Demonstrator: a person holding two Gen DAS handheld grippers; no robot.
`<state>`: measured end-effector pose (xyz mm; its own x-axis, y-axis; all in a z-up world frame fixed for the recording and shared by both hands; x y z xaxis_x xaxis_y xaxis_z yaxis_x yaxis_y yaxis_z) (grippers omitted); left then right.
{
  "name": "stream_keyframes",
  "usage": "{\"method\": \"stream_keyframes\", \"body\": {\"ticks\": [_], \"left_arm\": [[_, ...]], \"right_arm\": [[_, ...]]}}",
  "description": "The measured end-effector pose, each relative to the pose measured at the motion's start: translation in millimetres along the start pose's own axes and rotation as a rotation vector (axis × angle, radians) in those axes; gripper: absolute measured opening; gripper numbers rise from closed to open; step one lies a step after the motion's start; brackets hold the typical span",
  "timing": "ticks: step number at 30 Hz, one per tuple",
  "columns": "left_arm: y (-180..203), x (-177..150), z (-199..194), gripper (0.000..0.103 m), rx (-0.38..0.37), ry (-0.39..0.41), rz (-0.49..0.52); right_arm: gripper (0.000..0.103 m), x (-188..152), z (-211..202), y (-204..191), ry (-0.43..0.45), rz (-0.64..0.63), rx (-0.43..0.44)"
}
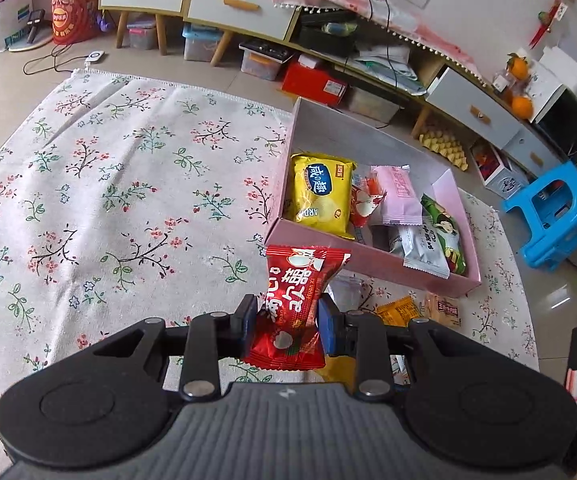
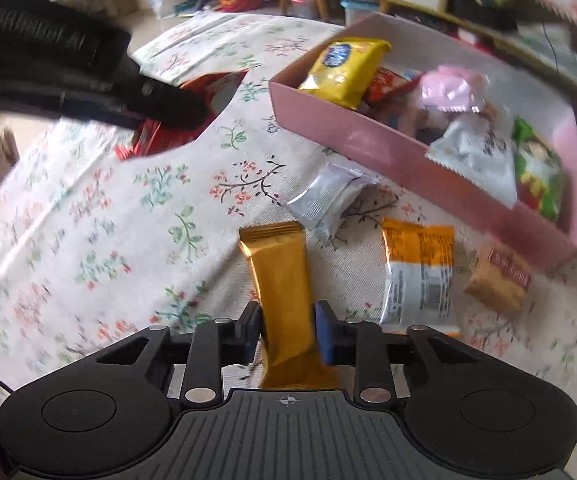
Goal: Organize snacks
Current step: 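Carry the red candy wrapper and gold bar over the pink box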
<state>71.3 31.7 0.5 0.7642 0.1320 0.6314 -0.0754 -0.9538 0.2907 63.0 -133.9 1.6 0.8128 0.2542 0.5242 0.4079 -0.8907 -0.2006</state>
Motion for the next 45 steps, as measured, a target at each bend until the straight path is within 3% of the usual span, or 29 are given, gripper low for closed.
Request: {"method": "stream_keyframes", "body": {"ticks": [4, 9, 24, 35, 45], "left_arm": [[-1.5, 0.7, -0.1, 0.029, 0.002, 0.0, -0.007], [-1.6, 1.4, -0.3, 0.029, 0.005, 0.003, -0.008], [1.9, 8.3, 2.0, 0.029, -0.015, 0.045, -0.018], [26.9, 21.0, 21.9, 0.029, -0.117, 0.11, 0.066], [54.7, 35.0, 50.3, 0.029, -0.186, 0.093, 0.079]], "right_arm": [[0.028, 4.5, -6.2, 6.4, 0.004, 0.109, 0.004], [0.028, 12.4, -35.7, 17.8, 0.1, 0.237, 0.075], [0.028, 16.0, -66.6, 67.7, 0.253, 0.493, -0.051], [0.028, 30.6, -64.4, 107.1, 0.328, 0.597, -0.14], [0.028, 48.3, -48.4, 145.9, 0.37, 0.644, -0.211]]}}
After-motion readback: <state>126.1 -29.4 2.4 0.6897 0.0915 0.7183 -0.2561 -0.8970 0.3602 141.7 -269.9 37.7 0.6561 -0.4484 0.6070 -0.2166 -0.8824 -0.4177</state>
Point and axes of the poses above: each gripper's, at about its wrist camera, not at the fingertips, and z roughly the way its jaws point, y to its right, x to its top, the point moved 1 cm from there along z, roughly the way its jaws point, and after that the axes turned 8 degrees about y, right-handed, at the moved point
